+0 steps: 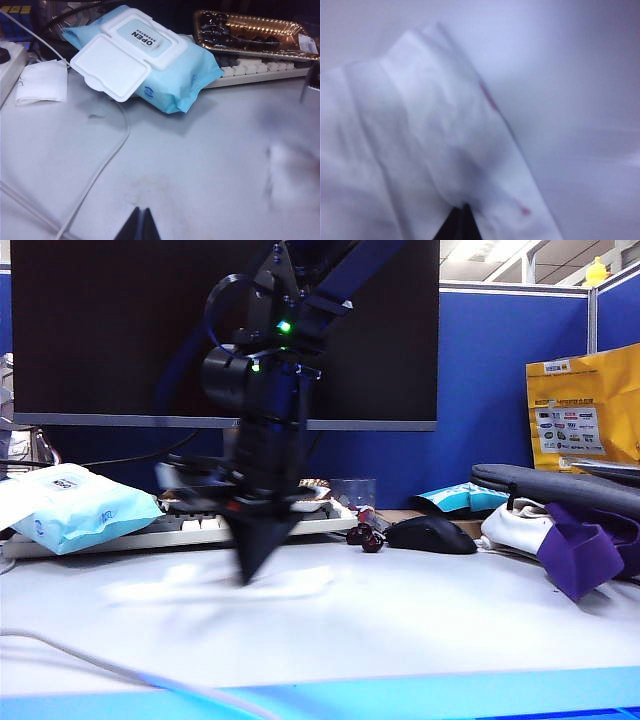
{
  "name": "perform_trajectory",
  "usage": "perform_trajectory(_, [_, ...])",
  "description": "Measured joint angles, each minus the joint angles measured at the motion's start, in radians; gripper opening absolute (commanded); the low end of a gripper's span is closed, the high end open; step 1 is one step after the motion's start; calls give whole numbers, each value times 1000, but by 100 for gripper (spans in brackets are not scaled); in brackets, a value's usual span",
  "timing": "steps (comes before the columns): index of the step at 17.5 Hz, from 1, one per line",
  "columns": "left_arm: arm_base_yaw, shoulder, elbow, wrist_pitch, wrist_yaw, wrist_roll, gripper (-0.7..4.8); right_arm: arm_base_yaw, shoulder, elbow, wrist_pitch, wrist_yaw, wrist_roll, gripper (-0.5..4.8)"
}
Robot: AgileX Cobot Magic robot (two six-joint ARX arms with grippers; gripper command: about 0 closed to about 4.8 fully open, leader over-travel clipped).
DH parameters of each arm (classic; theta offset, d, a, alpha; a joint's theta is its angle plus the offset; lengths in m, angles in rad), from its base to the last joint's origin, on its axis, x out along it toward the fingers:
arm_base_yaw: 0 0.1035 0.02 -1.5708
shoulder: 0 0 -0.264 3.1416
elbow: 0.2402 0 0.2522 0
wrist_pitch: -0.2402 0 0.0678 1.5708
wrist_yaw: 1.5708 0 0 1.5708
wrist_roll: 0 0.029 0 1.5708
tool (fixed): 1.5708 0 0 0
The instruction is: Use the wet wipes on the table to wipe the cherry juice off the table, then put the wipes back on the table.
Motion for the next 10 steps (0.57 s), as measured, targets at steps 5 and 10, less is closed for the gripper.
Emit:
perform_trajectory(5, [0,0,0,0,0,0,-4,-150,32,46,88,241,24,-1])
perform_trajectory(10, [0,0,0,0,0,0,-4,-145,33,108,121,-175,18,-1])
